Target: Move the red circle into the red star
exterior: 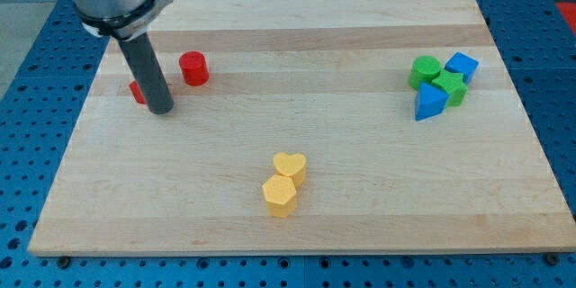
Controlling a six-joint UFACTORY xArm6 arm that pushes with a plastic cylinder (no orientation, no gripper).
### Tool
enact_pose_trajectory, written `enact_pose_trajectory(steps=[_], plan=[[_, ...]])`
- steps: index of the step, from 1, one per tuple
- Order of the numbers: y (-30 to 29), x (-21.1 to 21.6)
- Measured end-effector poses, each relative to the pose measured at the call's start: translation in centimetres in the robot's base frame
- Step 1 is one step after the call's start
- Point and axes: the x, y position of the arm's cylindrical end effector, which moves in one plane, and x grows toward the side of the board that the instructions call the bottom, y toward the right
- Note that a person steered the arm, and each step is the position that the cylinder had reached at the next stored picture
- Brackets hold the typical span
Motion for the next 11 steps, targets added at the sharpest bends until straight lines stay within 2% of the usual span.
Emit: enact_pose_trajectory(steps=[1, 2, 3, 4, 5, 7, 9, 11], plan=[[1.1, -0.1], [5.9, -0.9], [8.2, -3.8], [8.8, -6.4], [7.8, -7.0], [2.5, -7.0], [2.2, -7.0], [8.7, -7.5]])
